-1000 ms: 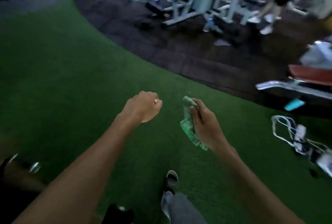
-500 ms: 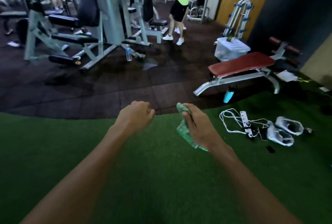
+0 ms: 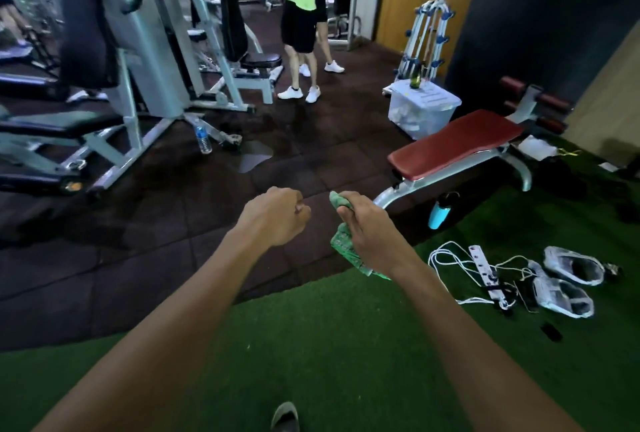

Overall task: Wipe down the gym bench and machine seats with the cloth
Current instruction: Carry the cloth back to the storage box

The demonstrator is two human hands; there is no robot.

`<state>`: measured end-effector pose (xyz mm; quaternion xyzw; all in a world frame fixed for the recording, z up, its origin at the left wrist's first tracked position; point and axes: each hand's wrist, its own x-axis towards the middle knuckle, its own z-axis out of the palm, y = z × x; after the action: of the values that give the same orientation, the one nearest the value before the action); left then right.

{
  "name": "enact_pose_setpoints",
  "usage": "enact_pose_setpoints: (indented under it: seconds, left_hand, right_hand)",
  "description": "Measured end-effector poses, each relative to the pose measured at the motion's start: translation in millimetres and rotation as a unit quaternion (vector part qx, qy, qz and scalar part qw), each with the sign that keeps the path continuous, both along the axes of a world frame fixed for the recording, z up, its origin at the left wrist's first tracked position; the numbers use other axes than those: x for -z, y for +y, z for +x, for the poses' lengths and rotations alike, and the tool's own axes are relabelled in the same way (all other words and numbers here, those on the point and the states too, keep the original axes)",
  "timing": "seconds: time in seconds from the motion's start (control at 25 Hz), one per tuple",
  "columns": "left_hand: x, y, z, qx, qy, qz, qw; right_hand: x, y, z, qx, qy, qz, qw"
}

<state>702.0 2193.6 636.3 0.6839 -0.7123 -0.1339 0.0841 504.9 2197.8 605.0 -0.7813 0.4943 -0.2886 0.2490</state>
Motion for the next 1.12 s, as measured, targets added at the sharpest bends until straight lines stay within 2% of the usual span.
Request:
enact_pose_setpoints:
  seconds: [0.28, 0.48, 0.84, 1.12]
  left_hand:
    - [-2.8, -278.0, 14.6, 0.083, -0.003, 0.010, 0.996]
    - [18.5, -509.0, -2.9, 0.119, -0.007, 0.014, 0.993]
    - [8.1, -880.9, -14.7, 0.145, 0.007, 0.051, 0.988]
    - [13.3, -1174.5, -54.5, 0.236, 0.004, 0.056, 0.970]
  right_hand:
    - [5.0, -239.8, 13.9, 0.079, -0.006, 0.037, 0.996]
    - [26.5, -454.2, -1.3, 0.128, 0.000, 0.040, 0.991]
    - [18.7, -810.7, -24.3, 0.177, 0.017, 0.054, 0.983]
    - [29.7, -1063.3, -40.2, 0.272, 0.003, 0.069, 0.960]
